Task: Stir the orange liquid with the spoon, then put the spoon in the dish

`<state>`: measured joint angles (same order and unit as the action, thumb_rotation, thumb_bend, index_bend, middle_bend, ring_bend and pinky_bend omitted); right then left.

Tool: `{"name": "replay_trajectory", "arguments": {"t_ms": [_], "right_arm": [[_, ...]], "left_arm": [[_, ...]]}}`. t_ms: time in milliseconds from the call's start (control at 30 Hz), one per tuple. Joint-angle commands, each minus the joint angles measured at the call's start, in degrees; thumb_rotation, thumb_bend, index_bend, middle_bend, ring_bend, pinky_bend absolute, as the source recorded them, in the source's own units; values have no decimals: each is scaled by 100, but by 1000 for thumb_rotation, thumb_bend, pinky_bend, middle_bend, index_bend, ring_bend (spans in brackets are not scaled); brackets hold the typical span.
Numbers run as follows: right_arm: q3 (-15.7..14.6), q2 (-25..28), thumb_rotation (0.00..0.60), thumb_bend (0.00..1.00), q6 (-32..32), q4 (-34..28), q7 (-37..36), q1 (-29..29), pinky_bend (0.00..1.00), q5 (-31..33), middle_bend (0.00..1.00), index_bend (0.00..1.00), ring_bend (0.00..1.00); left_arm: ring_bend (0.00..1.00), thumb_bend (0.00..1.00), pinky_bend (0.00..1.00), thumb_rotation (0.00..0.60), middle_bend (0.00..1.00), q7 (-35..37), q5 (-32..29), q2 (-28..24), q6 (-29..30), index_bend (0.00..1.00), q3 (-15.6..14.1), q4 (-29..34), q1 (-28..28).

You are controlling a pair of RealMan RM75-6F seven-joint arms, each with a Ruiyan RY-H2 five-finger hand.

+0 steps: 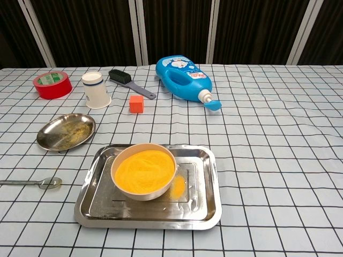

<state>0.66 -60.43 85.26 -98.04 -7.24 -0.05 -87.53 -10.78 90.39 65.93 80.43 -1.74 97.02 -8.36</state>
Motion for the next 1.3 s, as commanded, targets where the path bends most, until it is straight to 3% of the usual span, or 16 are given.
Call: {"name": "replay_trajectory", "arguments": {"t_ms": [33, 567, 767, 833, 900, 1100, 1300], "right_arm": [[0, -2, 600, 311, -5, 1, -1, 2, 0, 3, 0, 0, 0], [-6, 1, 600, 311, -41, -16, 17, 7, 0, 33, 0, 0, 0], [-13, 12, 600, 311, -40, -25, -8, -1, 0, 36, 0, 0, 0], [-12, 18, 600, 312, -46, -29, -30, 0, 0, 42, 0, 0, 0], [-12, 20, 600, 311, -60, -25, -40, 3, 0, 52, 0, 0, 0], [-20, 24, 600, 311, -74, -37, -33, 7, 0, 49, 0, 0, 0], [-9, 19, 600, 311, -88, -39, -38, 12, 0, 76, 0, 0, 0]], "left_arm": [[0, 60, 16, 600, 0, -5, 2, 0, 1, 0, 1, -3, -1], [0, 78, 16, 600, 0, -210, -36, 21, -266, 12, -66, 45, -88], [0, 130, 16, 600, 0, -435, -419, 85, -751, 146, -48, 222, -238], [0, 184, 16, 600, 0, -612, -626, 145, -942, 283, 5, 250, -319], [0, 233, 16, 600, 0, -778, -865, 232, -1112, 355, 71, 274, -395], [0, 371, 16, 600, 0, -1367, -1605, 583, -1536, 402, 309, 141, -667], [0, 401, 17, 600, 0, -1883, -2043, 1035, -1694, 460, 452, -116, -894]]}}
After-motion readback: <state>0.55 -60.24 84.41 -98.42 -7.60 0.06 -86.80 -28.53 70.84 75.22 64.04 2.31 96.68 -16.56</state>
